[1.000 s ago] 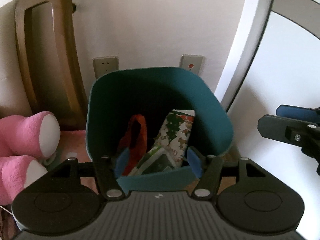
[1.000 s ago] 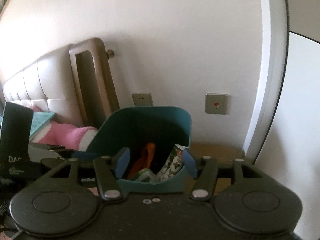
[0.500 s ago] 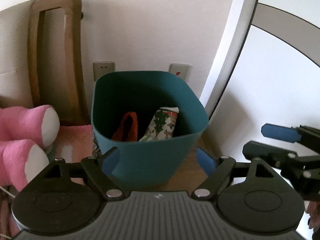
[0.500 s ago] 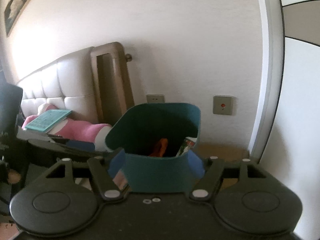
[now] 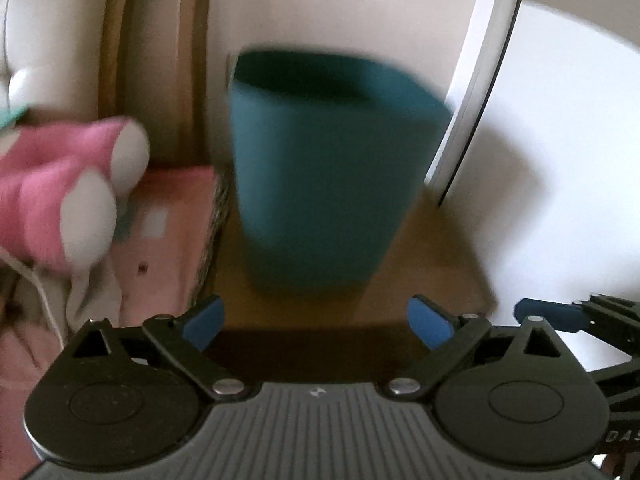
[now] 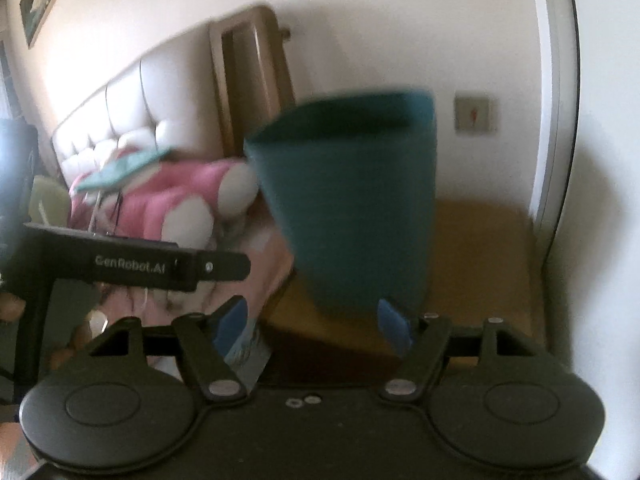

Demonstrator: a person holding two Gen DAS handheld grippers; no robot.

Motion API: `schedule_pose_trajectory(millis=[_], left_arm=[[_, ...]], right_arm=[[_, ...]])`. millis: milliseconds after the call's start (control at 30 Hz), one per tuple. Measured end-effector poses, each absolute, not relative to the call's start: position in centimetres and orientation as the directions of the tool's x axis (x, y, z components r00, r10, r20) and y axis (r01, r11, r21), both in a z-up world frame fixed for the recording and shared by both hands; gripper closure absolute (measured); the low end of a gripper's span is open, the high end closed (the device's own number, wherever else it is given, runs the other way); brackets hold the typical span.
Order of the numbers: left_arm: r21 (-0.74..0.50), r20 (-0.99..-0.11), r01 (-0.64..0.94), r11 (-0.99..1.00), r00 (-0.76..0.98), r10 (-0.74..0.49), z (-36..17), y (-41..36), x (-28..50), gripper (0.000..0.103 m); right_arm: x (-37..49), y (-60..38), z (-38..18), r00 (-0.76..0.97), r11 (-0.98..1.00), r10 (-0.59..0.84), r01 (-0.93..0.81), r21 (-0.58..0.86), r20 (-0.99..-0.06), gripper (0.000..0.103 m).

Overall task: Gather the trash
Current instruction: 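Lower both open tools back down into the gap, then grasp the purple-printed foil snack bag with the right tool while the left grasps an orange snack packet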

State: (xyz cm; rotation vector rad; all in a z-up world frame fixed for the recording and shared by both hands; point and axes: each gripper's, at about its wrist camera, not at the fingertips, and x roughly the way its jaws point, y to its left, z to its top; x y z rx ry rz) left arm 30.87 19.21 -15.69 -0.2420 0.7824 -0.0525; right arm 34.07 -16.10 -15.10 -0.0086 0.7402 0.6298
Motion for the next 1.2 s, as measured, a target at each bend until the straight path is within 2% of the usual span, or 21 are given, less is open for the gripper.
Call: schedule_pose_trajectory(millis=[433, 633, 1000, 1200], left_arm=[[-0.225, -0.846, -0.133, 0.965, 0.518, -0.126, -38.2, 16.9, 27.6, 0.004], [-0.192, -0.892, -0.152, 0.97, 0.438, -0.108, -48.8, 15.5, 26.9, 0.004], [-0.148, -0.939, -0.237, 0.96, 0.338, -0.061, -64.5, 14.7, 28.8, 0.004], [-0.134, -0.953, -0.249, 0.959, 0.299, -0.056, -70.8, 13.9, 30.2, 0.004]], right_arm=[[30.4, -17.9, -35.7, 0.392, 0.857, 0.438, -0.455, 0.243, -0.809, 0.031], [28.5, -17.6, -45.7, 0.262, 0.844, 0.425, -0.46, 0.275, -0.867, 0.031], [26.3, -15.1, -61.6, 0.112, 0.739, 0.365, -0.639, 0.214, -0.924, 0.031], [24.7, -13.7, -68.1, 0.1, 0.603, 0.306, -0.79, 0.111, -0.947, 0.031]])
